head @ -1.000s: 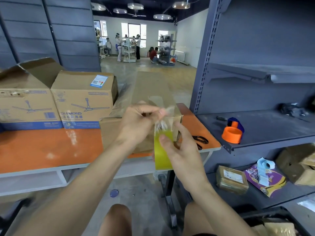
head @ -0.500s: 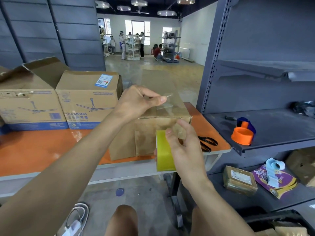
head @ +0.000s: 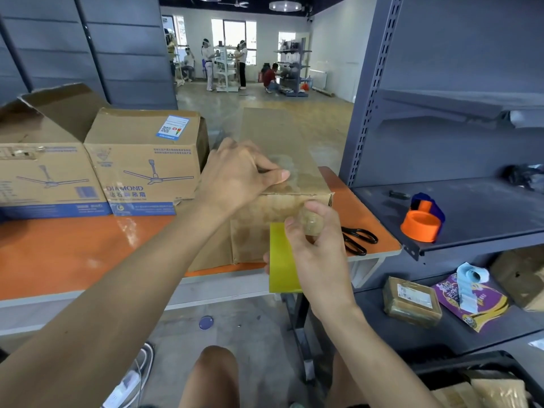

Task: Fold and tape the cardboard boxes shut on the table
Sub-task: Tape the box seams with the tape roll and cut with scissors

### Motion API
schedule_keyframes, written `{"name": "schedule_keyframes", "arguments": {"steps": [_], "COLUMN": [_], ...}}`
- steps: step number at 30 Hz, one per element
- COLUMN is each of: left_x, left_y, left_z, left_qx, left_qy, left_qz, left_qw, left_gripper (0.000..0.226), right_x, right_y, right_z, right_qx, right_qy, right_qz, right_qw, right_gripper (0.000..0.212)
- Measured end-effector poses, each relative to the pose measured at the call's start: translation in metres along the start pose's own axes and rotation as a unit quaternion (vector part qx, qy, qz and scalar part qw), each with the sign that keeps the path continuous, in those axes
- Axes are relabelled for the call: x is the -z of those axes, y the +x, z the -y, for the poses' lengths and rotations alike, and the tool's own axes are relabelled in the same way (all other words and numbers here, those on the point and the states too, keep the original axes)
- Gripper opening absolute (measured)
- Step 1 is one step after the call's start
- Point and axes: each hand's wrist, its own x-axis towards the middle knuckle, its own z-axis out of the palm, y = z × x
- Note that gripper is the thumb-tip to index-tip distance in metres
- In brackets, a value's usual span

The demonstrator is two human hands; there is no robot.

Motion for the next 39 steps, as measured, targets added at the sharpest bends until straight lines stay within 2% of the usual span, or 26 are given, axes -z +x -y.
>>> {"name": "schedule_keyframes", "arguments": {"steps": [3,7,9,11,13,16,20,22,23,25,26,27,29,31,34,36,39], "left_x": [-0.003,0.002,0.005,0.005,0.002,0.0,0.004,0.004,0.003,0.001,-0.001,-0.001,-0.007,-0.014,-0.022,-0.025,-0.028], "left_y": [-0.004,0.003,0.003,-0.003,-0.01,-0.013,-0.019,-0.03,-0.039,-0.066,-0.079,-0.09,-0.104,-0.109,-0.107,-0.104,-0.101], "left_z": [-0.001,-0.004,-0.007,-0.008,-0.012,-0.011,-0.008,-0.009,-0.009,-0.015,-0.019,-0.023,-0.031,-0.034,-0.034,-0.033,-0.032], "left_qx": [-0.017,0.056,0.006,-0.111,-0.158,-0.151,-0.163,-0.154,-0.15,-0.106,-0.057,0.003,0.114,0.189,0.252,0.278,0.307], "left_qy": [0.058,0.169,0.135,0.075,0.001,-0.024,0.072,0.18,0.204,0.135,0.075,0.016,-0.114,-0.261,-0.349,-0.405,-0.422], "left_qz": [-0.028,-0.011,-0.027,-0.048,0.013,0.102,0.141,0.108,0.055,-0.098,-0.149,-0.149,-0.051,0.003,0.026,0.061,0.068], "left_qw": [0.998,0.984,0.99,0.99,0.987,0.983,0.974,0.965,0.966,0.98,0.984,0.989,0.986,0.947,0.902,0.869,0.85], "left_gripper": [0.024,0.069,0.058,0.027,0.015,0.024,0.039,0.046,0.046,0.039,0.039,0.041,0.034,0.022,0.024,0.02,0.012], "right_x": [0.0,-0.002,-0.003,-0.002,-0.002,-0.005,-0.004,-0.004,-0.003,0.002,0.006,0.01,0.018,0.03,0.059,0.081,0.105], "right_y": [-0.001,0.0,0.0,-0.002,-0.004,-0.007,-0.012,-0.014,-0.016,-0.019,-0.021,-0.022,-0.022,-0.016,0.01,0.034,0.066], "right_z": [-0.001,-0.004,-0.005,-0.005,-0.008,-0.014,-0.012,-0.012,-0.013,-0.017,-0.017,-0.016,-0.014,-0.015,-0.027,-0.04,-0.054], "right_qx": [0.014,0.009,0.008,0.02,0.018,0.006,0.004,0.001,0.001,0.01,0.017,0.021,0.034,0.052,0.073,0.065,0.054], "right_qy": [-0.011,-0.013,-0.003,-0.011,0.0,0.041,0.078,0.07,0.052,-0.005,-0.028,-0.046,-0.06,-0.09,-0.228,-0.357,-0.452], "right_qz": [-0.006,-0.006,-0.007,-0.017,-0.004,0.031,0.041,0.036,0.033,0.021,0.018,0.016,0.004,-0.008,0.0,0.011,-0.011], "right_qw": [1.0,1.0,1.0,1.0,1.0,0.999,0.996,0.997,0.998,1.0,0.999,0.999,0.998,0.995,0.971,0.932,0.89], "right_gripper": [0.035,0.034,0.031,0.029,0.034,0.031,0.029,0.031,0.032,0.037,0.037,0.037,0.041,0.041,0.026,0.029,0.031]}}
